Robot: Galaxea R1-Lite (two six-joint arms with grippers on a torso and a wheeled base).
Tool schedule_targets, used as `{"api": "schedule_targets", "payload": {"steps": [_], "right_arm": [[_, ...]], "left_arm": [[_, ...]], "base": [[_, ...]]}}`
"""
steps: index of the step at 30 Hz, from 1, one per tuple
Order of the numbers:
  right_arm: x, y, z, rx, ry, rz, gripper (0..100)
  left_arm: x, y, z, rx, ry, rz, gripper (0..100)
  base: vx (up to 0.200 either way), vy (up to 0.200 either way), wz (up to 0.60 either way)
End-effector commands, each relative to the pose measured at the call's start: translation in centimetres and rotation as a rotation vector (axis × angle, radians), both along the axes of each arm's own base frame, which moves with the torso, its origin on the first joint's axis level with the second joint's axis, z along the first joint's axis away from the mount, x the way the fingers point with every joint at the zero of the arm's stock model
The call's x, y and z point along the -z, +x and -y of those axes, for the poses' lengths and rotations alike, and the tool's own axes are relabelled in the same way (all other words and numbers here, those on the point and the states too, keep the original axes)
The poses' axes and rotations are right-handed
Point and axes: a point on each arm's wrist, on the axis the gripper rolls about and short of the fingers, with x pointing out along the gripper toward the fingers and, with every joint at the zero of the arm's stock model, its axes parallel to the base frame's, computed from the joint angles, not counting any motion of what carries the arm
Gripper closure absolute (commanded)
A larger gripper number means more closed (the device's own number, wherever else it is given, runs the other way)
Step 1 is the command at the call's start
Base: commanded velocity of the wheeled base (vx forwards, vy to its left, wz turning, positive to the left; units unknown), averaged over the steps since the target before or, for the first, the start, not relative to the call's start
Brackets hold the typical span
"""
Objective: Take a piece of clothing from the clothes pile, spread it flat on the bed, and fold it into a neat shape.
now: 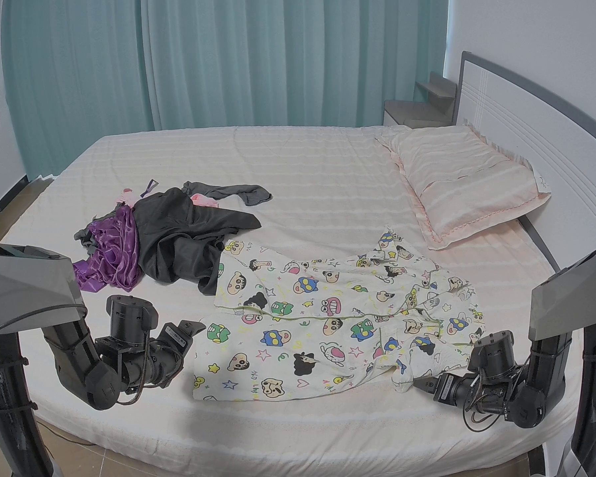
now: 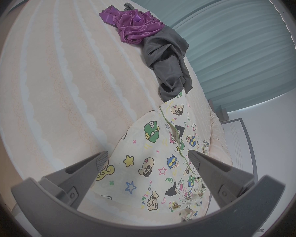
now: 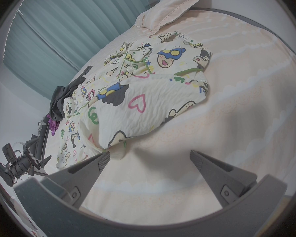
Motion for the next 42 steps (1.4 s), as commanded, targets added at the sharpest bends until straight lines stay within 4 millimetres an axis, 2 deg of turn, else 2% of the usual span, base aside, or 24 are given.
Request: {"api": "schedule_targets", "payload": {"steps": [1,6,11,15,16,17,19,20,25,31,42], "right_arm": [[0.2,-0.3,0.1,0.003,-0.014,-0.016,0],[1.0,-0.2,0.1,0.005,-0.069,-0.022,0],[1.1,2.4,-0.7,0.035,-0.098,0.060,0],[0.4,5.0,-1.3,0.073,-0.114,0.105,0],[0.4,5.0,-1.3,0.073,-0.113,0.106,0],[-0.2,6.3,-1.6,0.087,-0.109,0.139,0],[-0.4,6.7,-1.6,0.093,-0.108,0.150,0],[-1.1,7.8,-1.9,0.102,-0.103,0.174,0],[-2.5,9.6,-1.7,0.125,-0.101,0.189,0],[-3.0,11.8,-0.6,0.139,-0.128,0.229,0],[-2.3,15.2,-1.0,0.132,-0.121,0.292,0]], "left_arm": [[0.0,0.0,0.0,0.000,0.001,0.000,0],[0.0,0.0,0.0,0.000,0.001,0.000,0],[0.0,0.0,0.0,0.000,0.001,0.000,0],[0.0,0.0,0.0,0.000,0.001,0.000,0],[0.0,0.0,0.0,0.000,0.001,0.000,0],[0.0,0.0,0.0,0.000,0.001,0.000,0],[0.1,0.0,0.0,0.000,0.001,-0.002,0],[0.1,0.0,0.0,0.000,0.001,-0.002,0],[0.1,0.0,0.0,0.000,0.001,-0.002,0],[0.1,0.0,0.0,-0.001,0.002,-0.002,0],[0.1,0.0,0.0,-0.001,0.002,-0.002,0]], "base": [[0.000,0.000,0.00],[0.000,0.000,0.00],[0.000,0.000,0.00],[0.000,0.000,0.00],[0.000,0.000,0.00],[0.000,0.000,0.00],[0.000,0.000,0.00],[0.000,0.000,0.00],[0.000,0.000,0.00],[0.000,0.000,0.00],[0.000,0.000,0.00]]}}
